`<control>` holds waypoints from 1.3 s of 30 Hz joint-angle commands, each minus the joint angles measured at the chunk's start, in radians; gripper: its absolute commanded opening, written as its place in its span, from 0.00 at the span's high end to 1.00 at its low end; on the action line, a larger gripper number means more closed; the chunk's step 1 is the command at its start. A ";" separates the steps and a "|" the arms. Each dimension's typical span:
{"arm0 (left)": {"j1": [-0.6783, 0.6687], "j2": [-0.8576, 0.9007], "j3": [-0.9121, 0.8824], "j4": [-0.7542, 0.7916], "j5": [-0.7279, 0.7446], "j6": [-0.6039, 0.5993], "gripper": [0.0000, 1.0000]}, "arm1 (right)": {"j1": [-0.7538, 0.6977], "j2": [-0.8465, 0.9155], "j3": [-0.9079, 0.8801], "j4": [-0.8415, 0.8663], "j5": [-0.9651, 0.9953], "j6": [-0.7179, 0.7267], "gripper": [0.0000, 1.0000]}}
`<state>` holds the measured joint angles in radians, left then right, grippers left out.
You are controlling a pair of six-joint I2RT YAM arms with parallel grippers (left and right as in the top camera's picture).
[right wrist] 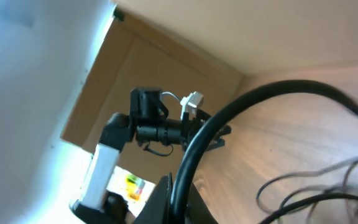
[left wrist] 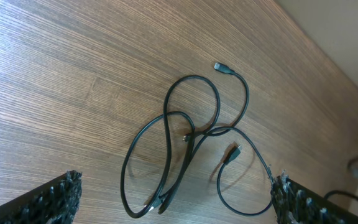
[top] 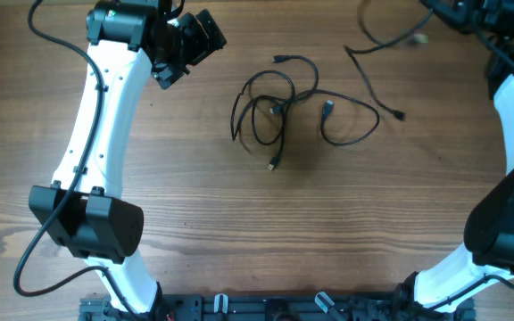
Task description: Untangle cables
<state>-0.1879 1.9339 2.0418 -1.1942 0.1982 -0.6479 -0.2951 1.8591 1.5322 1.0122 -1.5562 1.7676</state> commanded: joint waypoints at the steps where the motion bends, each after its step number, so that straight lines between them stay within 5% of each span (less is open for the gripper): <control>1: 0.000 -0.001 0.004 0.000 -0.009 0.016 0.00 | 0.008 0.003 0.012 -0.158 -0.032 -0.166 0.95; 7: 0.000 -0.001 0.004 -0.008 -0.009 0.016 0.00 | 0.007 0.003 0.012 -0.486 0.029 -0.417 0.95; 15: 0.000 -0.001 0.004 -0.004 -0.009 0.016 0.00 | -0.002 0.003 0.012 -0.415 0.059 -0.235 0.96; 18: 0.000 -0.001 0.004 -0.004 -0.009 0.016 0.00 | -0.023 0.003 0.012 -0.582 0.169 -0.345 0.95; 23: 0.000 -0.001 0.004 -0.004 -0.009 0.016 0.00 | -0.055 0.003 0.012 -1.078 0.412 -0.745 0.95; 29: 0.000 -0.001 0.004 0.003 -0.010 0.016 0.00 | -0.060 -0.016 0.013 -1.093 0.373 -0.757 0.95; 32: 0.000 -0.001 0.004 0.003 -0.010 0.016 0.00 | -0.055 -0.029 0.013 -0.716 0.210 -0.719 0.95; 34: 0.000 -0.001 0.004 0.005 -0.010 0.016 0.00 | -0.051 -0.029 0.013 -0.208 0.029 -0.537 0.95; 37: 0.000 -0.001 0.004 0.011 -0.010 0.016 0.00 | -0.061 -0.029 0.013 0.304 0.022 -0.171 0.95; 39: 0.000 -0.001 0.004 0.014 -0.010 0.015 0.00 | -0.081 -0.028 0.013 0.244 0.046 -0.123 0.95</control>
<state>-0.1879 1.9339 2.0418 -1.1854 0.1978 -0.6476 -0.3542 1.8366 1.5394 1.2850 -1.4624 1.3788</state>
